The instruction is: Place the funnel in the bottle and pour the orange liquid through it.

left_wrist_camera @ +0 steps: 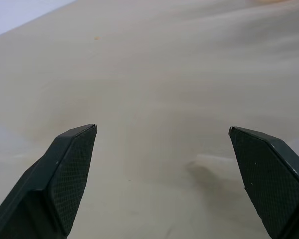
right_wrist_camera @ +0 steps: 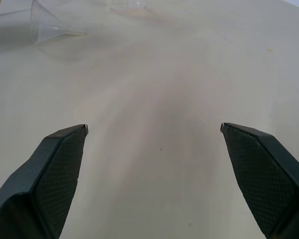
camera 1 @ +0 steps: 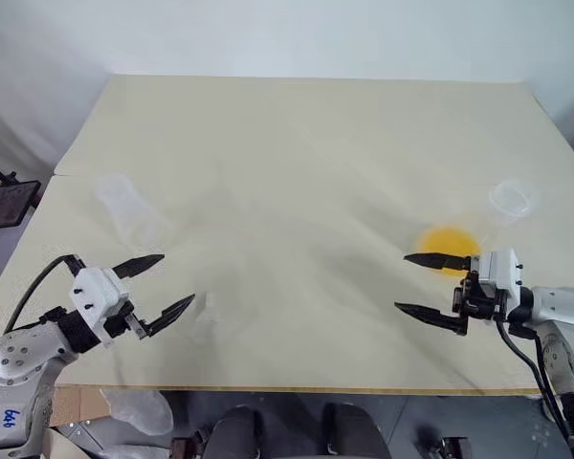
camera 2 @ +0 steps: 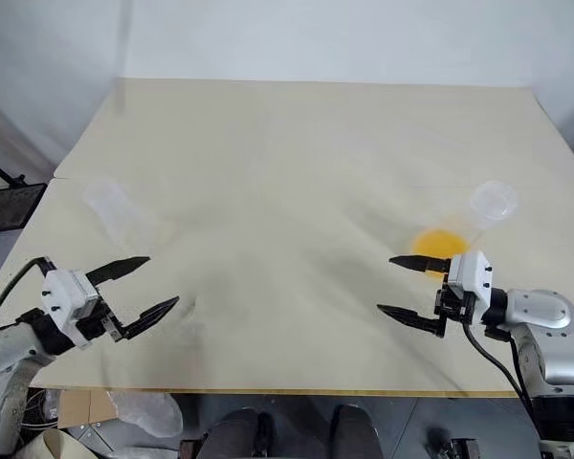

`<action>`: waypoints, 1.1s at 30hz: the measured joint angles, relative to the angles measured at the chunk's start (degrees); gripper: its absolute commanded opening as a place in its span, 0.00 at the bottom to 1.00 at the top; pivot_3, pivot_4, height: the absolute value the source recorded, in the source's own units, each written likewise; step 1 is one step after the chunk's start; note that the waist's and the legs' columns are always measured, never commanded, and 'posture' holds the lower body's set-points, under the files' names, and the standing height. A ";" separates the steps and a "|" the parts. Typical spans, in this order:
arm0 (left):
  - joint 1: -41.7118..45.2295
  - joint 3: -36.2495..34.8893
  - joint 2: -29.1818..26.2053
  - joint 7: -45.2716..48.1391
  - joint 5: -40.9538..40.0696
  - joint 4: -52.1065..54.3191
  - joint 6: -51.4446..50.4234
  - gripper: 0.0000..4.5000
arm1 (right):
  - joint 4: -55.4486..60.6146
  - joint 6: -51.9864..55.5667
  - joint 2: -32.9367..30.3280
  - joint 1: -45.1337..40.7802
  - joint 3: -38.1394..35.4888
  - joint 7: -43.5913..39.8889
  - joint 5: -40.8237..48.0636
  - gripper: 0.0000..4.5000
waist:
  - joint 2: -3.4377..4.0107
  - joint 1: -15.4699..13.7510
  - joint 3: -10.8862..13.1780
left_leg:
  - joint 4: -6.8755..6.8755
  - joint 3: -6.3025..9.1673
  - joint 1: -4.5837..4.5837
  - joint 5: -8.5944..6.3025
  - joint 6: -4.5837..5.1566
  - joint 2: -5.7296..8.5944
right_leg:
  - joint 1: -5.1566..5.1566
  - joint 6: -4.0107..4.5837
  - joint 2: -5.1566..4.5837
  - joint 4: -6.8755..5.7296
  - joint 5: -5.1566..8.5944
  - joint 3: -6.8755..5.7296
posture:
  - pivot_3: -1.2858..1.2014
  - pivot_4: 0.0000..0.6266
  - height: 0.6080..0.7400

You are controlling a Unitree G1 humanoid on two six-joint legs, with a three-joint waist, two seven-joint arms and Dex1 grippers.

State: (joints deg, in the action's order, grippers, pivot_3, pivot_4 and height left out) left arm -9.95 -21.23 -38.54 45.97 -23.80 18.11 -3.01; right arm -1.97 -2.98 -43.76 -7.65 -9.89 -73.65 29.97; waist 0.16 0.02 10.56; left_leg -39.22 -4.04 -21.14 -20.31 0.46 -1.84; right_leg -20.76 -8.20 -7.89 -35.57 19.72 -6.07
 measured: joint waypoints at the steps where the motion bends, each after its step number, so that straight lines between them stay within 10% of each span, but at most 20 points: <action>1: 0.07 0.00 0.02 -0.01 -0.05 0.10 0.00 1.00 | -0.05 -0.15 0.03 0.00 0.00 0.09 -0.11 1.00 | 0.00 0.00 0.00 | 0.00 0.00 0.00 0.00 0.00 0.00 | 0.00 0.00 0.00 0.00 0.00 0.00 | 0.52 0.24 1.00; 23: -11.03 -18.05 18.54 -16.81 -8.24 -2.67 -1.16 1.00 | 8.52 10.44 17.29 -14.00 9.62 11.89 2.70 1.00 | -0.23 -0.88 -0.01 | -0.02 0.28 -0.04 -0.03 0.08 0.15 | 0.07 0.00 -0.29 -0.05 0.00 -0.20 | 0.52 0.24 1.00; 33: 1.79 -14.36 10.09 -22.26 -9.64 -0.93 -11.00 1.00 | 8.12 10.39 16.83 -12.87 9.37 11.71 1.86 1.00 | -0.23 -0.49 -0.02 | -0.02 0.26 -0.03 -0.02 0.06 0.13 | 0.06 0.00 -0.18 -0.09 0.00 -0.26 | 0.52 0.24 1.00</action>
State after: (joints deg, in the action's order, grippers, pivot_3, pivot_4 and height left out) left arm -8.16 -35.59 -28.45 23.71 -33.44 17.18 -14.00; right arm 6.15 7.41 -26.93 -20.52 -0.52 -61.94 31.83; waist -0.07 -0.48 10.54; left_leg -39.23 -3.79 -21.17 -20.33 0.52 -1.71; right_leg -20.70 -8.20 -8.08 -35.66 19.72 -6.33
